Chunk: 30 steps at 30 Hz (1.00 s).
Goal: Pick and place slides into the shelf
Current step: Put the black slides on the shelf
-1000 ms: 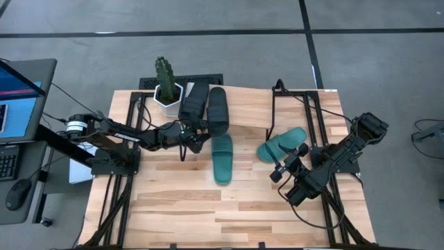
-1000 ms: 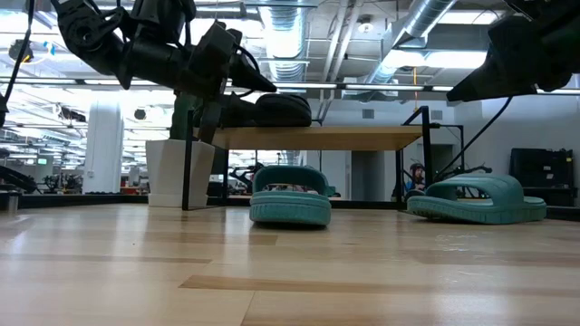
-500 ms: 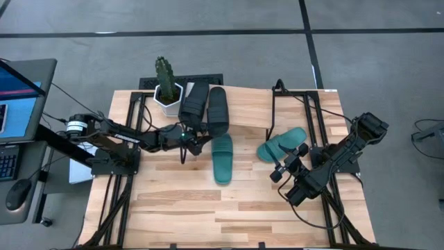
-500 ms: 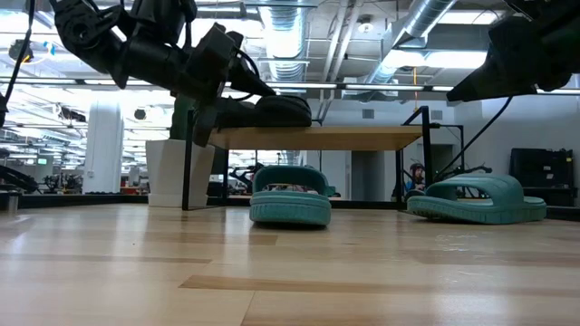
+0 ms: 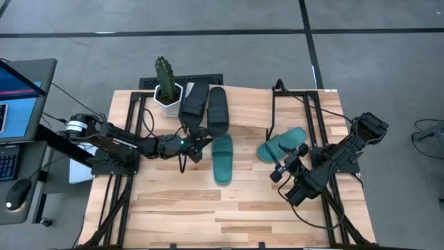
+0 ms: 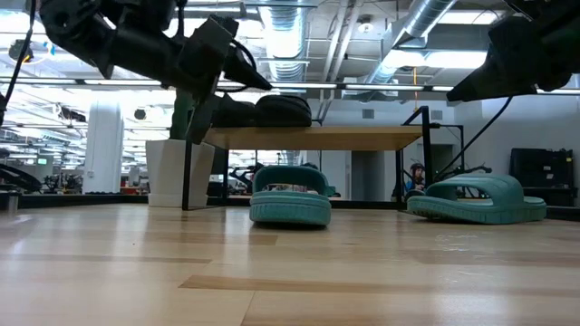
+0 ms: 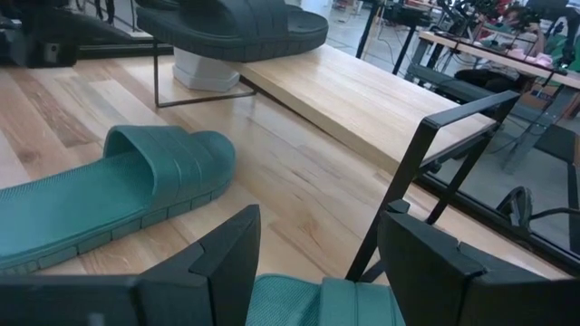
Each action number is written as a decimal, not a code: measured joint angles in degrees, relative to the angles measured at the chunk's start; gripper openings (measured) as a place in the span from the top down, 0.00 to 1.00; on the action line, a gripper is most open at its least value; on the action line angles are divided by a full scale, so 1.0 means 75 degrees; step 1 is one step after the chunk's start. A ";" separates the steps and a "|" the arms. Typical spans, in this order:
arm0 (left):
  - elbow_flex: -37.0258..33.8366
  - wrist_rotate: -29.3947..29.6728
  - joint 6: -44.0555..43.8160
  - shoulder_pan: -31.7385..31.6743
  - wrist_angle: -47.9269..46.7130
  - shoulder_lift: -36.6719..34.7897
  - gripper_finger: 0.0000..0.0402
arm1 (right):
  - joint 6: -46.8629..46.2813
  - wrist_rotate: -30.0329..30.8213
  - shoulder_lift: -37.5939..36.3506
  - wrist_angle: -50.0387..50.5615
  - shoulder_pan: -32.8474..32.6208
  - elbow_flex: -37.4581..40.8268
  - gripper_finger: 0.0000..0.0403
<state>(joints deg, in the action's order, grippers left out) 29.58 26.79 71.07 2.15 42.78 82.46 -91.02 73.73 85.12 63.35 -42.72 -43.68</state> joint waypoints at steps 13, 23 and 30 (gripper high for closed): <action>0.0000 0.0405 -0.1173 0.2762 0.0197 -0.1178 0.43 | -0.0002 -0.0035 0.0000 -0.0150 0.0003 0.0000 0.48; 0.0003 -0.0914 -0.4625 0.3862 0.0751 -0.1253 0.43 | 0.0000 -0.0061 0.0000 -0.0732 0.0010 0.0000 0.48; 0.0012 -0.1838 -0.7709 0.3674 0.1235 -0.1250 0.47 | 0.0000 -0.0063 -0.0002 -0.1192 -0.0052 -0.0003 0.48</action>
<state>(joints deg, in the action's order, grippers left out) 29.67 13.00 13.25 29.70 52.04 73.08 -91.02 73.26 85.11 54.41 -43.11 -43.70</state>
